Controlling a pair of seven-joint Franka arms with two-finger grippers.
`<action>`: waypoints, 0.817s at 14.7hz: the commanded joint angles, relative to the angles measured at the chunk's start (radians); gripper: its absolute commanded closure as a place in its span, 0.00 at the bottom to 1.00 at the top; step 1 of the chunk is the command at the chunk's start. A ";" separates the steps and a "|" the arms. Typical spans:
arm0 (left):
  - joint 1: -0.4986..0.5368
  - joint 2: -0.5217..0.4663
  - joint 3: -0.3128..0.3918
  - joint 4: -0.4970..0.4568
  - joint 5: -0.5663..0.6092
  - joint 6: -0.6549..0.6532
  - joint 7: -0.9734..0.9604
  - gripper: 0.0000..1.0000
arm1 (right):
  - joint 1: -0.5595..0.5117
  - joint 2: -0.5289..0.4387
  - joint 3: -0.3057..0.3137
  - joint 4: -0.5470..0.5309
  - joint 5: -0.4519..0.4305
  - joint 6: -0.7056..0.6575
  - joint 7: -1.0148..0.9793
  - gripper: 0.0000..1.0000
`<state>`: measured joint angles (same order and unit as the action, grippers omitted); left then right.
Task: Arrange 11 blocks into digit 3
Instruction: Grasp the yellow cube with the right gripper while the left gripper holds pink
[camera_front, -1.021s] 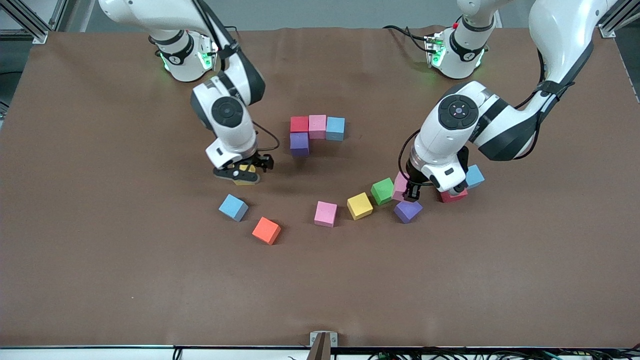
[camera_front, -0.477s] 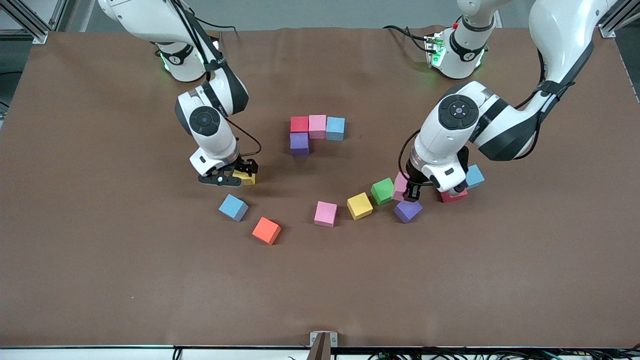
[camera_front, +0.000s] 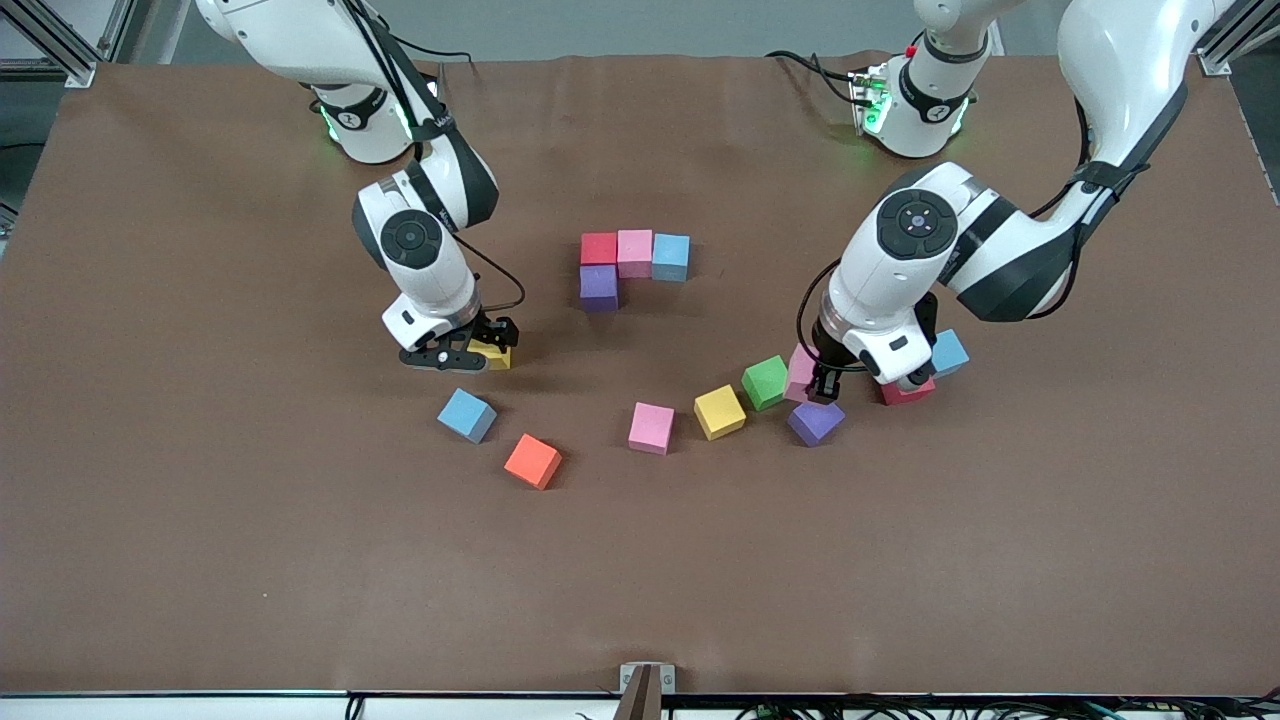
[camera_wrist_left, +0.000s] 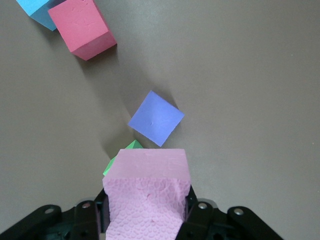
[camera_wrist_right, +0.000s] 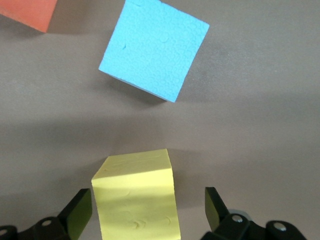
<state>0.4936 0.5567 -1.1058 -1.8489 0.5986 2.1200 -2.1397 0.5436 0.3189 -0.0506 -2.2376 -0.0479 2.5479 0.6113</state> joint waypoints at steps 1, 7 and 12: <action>-0.006 0.008 0.000 0.019 -0.019 -0.023 0.011 0.60 | -0.013 -0.015 0.012 -0.039 -0.012 0.035 -0.002 0.02; -0.006 0.009 0.000 0.019 -0.019 -0.023 0.011 0.60 | -0.005 -0.006 0.012 -0.037 -0.012 0.060 -0.002 0.21; -0.004 0.009 0.000 0.019 -0.019 -0.023 0.014 0.60 | -0.004 0.002 0.012 -0.037 -0.012 0.074 -0.002 0.29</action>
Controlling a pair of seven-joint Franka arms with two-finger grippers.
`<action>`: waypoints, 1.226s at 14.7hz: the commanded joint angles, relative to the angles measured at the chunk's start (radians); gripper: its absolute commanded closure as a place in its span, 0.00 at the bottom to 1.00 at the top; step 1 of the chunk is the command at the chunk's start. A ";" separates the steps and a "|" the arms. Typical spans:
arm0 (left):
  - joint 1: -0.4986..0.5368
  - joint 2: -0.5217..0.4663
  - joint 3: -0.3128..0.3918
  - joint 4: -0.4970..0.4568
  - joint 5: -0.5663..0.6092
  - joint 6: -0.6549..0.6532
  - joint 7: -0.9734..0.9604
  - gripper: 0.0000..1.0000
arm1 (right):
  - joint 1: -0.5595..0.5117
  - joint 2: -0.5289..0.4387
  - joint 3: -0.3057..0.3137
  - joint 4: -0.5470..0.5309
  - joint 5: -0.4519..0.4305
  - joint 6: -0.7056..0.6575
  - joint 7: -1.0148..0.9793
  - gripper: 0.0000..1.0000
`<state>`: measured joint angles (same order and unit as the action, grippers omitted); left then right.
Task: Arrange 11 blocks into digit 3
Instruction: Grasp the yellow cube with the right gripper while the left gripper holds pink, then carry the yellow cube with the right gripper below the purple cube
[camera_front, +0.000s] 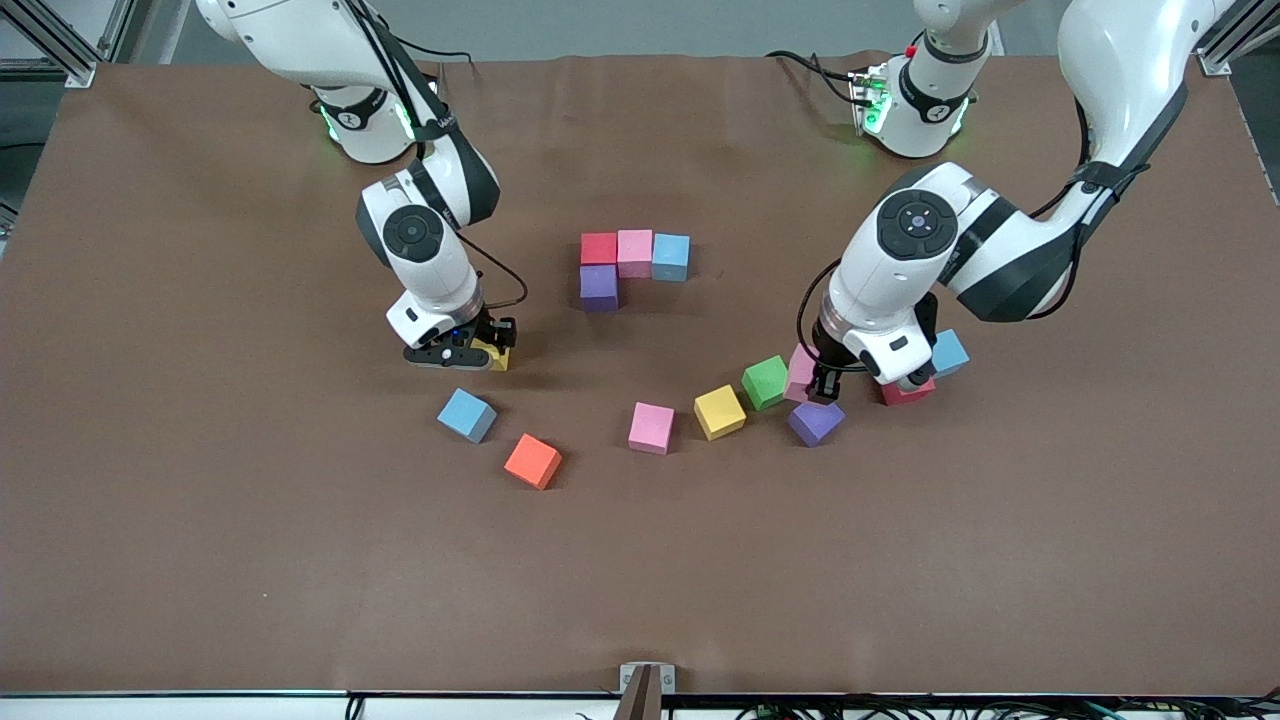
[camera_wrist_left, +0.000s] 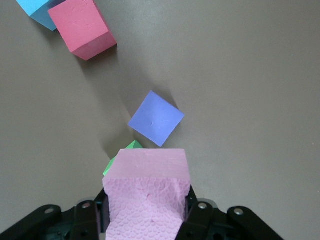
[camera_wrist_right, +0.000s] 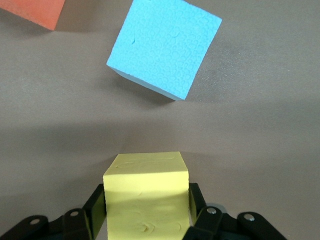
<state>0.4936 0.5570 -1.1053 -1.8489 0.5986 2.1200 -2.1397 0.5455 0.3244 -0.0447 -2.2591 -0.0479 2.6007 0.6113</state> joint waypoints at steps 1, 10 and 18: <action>-0.004 0.008 -0.001 0.019 -0.019 -0.023 0.014 0.60 | -0.006 -0.002 0.006 -0.016 -0.012 0.021 -0.002 0.29; -0.004 0.007 -0.001 0.020 -0.019 -0.023 0.014 0.60 | -0.001 -0.005 0.037 0.021 0.025 0.007 0.007 1.00; -0.004 0.006 -0.001 0.020 -0.019 -0.023 0.012 0.60 | 0.079 0.057 0.074 0.214 0.143 -0.080 0.042 1.00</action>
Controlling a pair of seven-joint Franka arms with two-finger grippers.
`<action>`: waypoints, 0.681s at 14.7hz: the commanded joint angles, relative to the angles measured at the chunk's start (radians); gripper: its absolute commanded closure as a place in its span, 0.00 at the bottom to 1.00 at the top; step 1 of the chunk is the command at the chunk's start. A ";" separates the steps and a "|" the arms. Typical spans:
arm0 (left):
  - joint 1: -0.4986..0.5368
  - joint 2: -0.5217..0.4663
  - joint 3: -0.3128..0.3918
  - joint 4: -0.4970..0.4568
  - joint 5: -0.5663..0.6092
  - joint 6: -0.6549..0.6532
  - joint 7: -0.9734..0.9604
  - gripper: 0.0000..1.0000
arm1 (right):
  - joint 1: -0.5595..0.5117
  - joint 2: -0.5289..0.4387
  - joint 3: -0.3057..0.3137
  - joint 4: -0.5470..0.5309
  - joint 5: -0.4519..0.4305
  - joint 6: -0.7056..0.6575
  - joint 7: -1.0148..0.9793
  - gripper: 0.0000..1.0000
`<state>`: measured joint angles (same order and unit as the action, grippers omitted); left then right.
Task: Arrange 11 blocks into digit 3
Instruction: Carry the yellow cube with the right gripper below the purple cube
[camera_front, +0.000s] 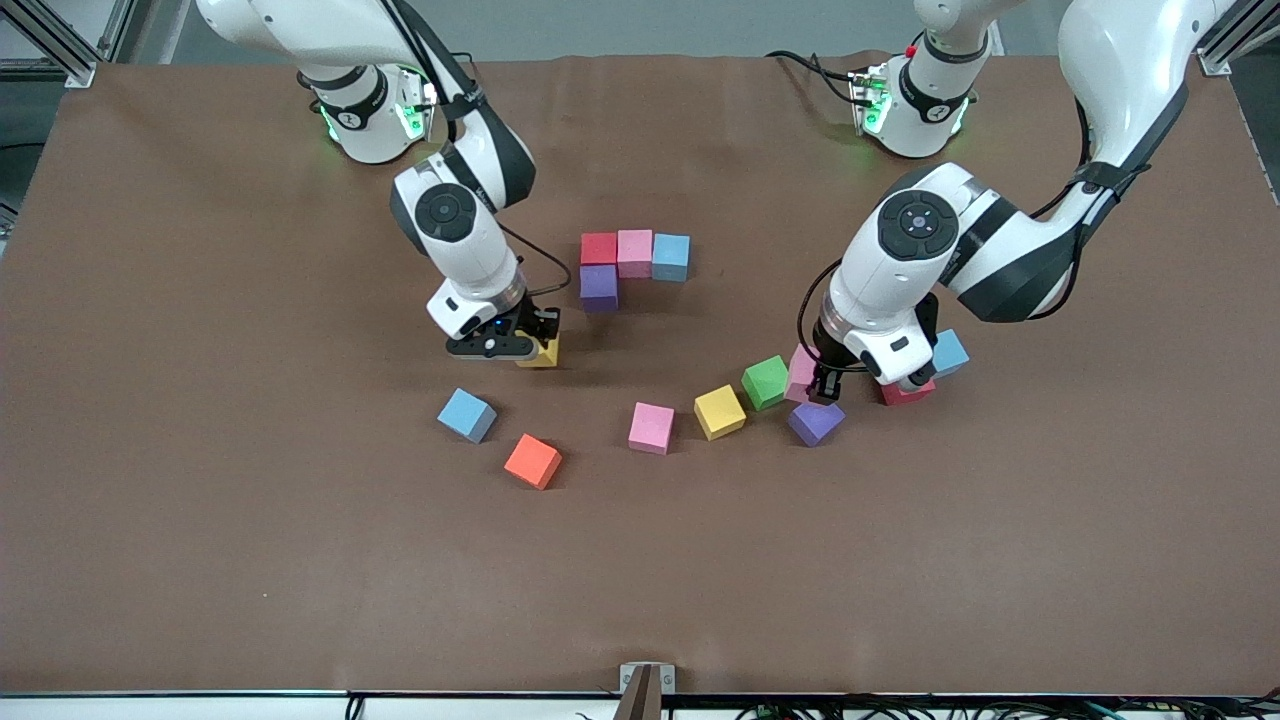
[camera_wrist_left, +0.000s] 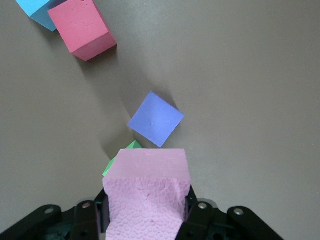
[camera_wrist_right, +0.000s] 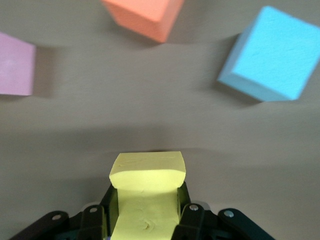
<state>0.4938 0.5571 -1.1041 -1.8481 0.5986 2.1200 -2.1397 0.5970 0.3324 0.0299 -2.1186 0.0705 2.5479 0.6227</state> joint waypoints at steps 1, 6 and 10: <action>-0.004 0.006 -0.002 0.020 -0.019 -0.023 0.012 0.60 | 0.035 0.071 -0.001 0.112 0.025 -0.055 0.057 1.00; -0.006 0.007 -0.002 0.020 -0.019 -0.023 0.014 0.60 | 0.101 0.155 -0.002 0.261 0.020 -0.178 0.135 1.00; -0.006 0.009 -0.002 0.020 -0.019 -0.023 0.014 0.60 | 0.132 0.175 -0.004 0.261 0.012 -0.178 0.138 1.00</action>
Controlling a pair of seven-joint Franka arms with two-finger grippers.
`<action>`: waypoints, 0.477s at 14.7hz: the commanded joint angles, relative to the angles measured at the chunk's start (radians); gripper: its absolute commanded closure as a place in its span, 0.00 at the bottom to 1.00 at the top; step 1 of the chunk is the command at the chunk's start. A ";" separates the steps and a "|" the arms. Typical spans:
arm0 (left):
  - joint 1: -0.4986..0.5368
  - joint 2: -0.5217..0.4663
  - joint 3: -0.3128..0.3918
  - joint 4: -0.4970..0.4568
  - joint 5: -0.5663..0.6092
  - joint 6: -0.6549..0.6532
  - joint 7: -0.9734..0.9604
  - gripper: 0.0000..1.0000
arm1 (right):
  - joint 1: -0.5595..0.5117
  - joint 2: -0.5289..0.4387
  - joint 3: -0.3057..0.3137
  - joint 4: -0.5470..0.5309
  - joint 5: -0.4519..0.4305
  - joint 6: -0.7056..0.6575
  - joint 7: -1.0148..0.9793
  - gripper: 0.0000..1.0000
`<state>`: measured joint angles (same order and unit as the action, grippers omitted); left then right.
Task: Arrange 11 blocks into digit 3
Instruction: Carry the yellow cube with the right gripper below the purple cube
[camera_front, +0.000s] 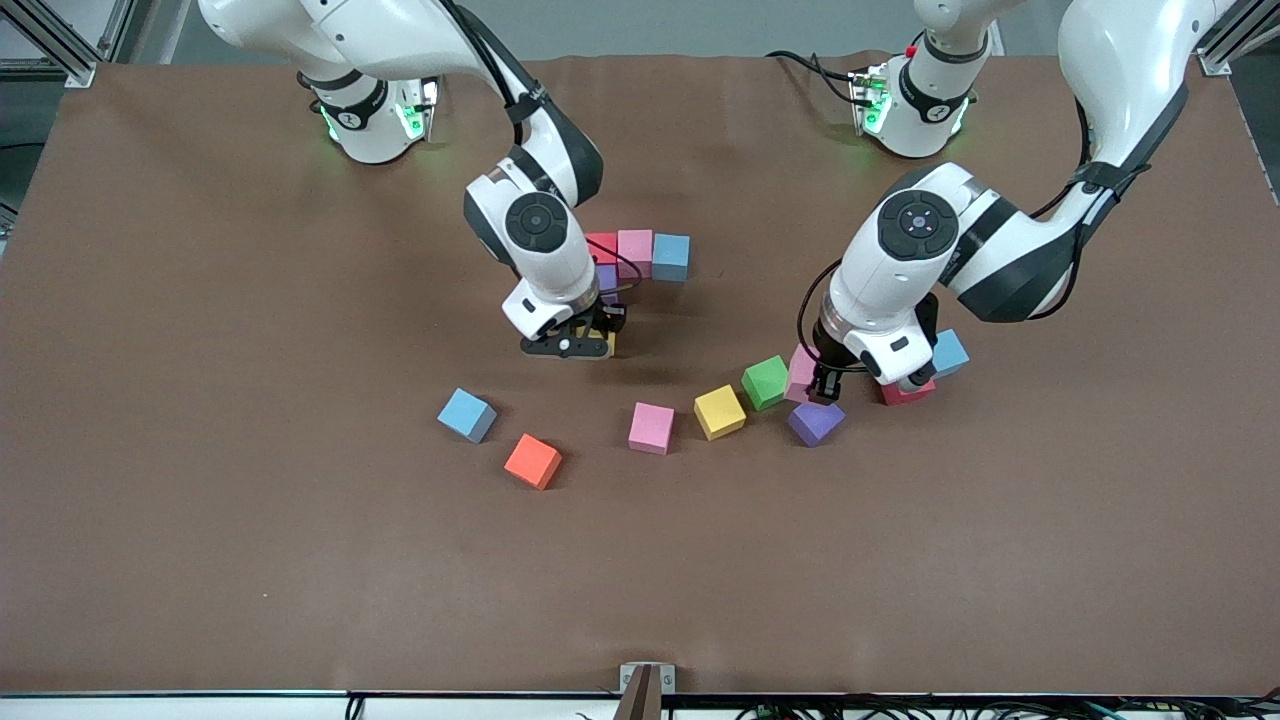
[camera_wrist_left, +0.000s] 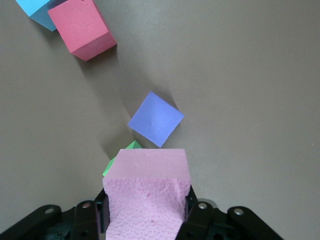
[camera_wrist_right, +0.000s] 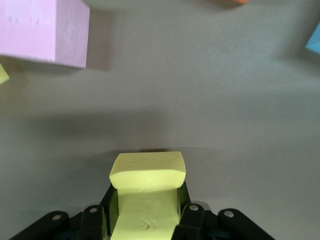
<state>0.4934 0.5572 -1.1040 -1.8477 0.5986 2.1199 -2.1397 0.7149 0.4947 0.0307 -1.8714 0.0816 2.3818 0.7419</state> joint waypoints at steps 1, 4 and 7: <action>-0.006 0.009 0.000 0.019 -0.019 -0.023 0.014 0.60 | 0.020 0.013 -0.006 0.011 0.000 -0.012 0.028 1.00; -0.006 0.009 -0.002 0.019 -0.019 -0.023 0.012 0.60 | 0.027 0.022 -0.008 0.002 -0.005 -0.010 0.031 1.00; -0.006 0.009 0.000 0.019 -0.019 -0.023 0.014 0.60 | 0.031 0.022 -0.009 -0.002 -0.013 -0.007 0.033 1.00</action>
<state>0.4934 0.5572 -1.1040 -1.8477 0.5986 2.1199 -2.1397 0.7313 0.5175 0.0299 -1.8712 0.0796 2.3769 0.7552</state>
